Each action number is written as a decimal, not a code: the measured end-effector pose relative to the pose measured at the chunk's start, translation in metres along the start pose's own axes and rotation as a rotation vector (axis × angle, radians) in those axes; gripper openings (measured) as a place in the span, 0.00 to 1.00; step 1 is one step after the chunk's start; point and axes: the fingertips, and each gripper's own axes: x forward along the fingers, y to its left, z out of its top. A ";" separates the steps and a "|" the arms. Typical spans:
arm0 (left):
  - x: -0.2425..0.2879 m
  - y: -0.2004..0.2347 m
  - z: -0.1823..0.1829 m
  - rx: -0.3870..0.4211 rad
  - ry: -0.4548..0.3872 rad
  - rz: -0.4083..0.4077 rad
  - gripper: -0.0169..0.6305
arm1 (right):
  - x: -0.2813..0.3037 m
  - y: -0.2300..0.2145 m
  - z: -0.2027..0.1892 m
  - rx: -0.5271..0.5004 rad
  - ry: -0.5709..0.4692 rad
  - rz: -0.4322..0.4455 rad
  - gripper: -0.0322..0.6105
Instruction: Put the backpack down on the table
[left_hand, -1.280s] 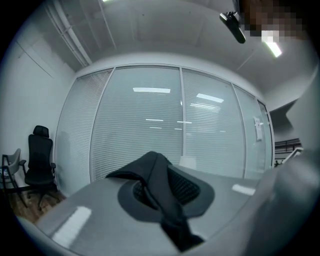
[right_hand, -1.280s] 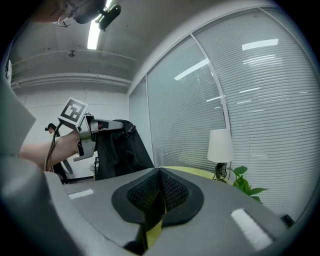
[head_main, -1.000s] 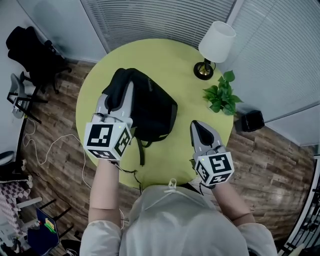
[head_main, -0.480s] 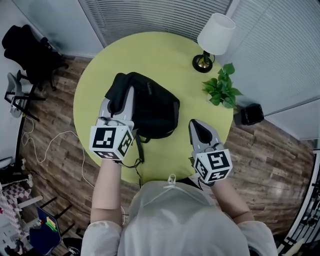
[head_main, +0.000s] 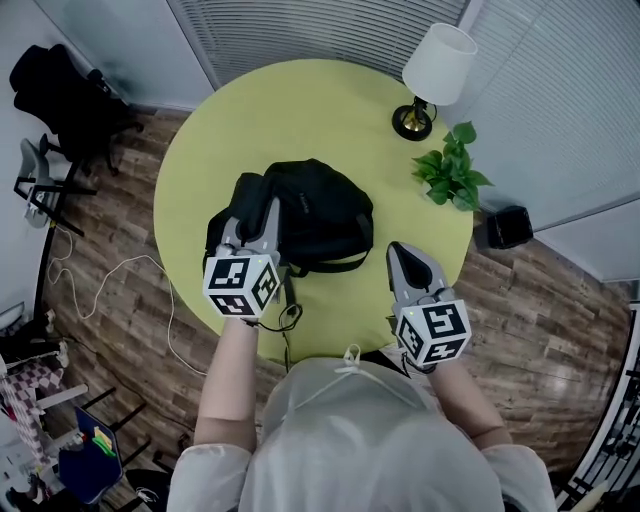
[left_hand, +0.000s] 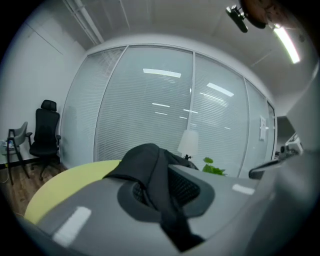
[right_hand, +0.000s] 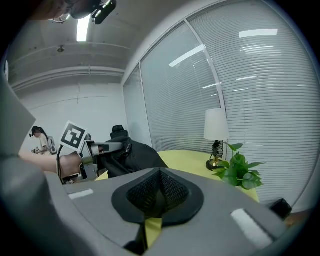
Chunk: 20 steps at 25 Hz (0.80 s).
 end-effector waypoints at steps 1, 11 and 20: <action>-0.004 0.003 -0.009 -0.011 0.016 0.005 0.09 | -0.002 0.002 -0.001 -0.003 0.002 -0.002 0.05; -0.032 0.017 -0.087 -0.082 0.164 0.058 0.09 | -0.009 0.023 -0.016 -0.017 0.029 0.007 0.05; -0.065 0.023 -0.112 -0.191 0.097 0.074 0.11 | -0.020 0.041 -0.029 -0.040 0.043 0.010 0.05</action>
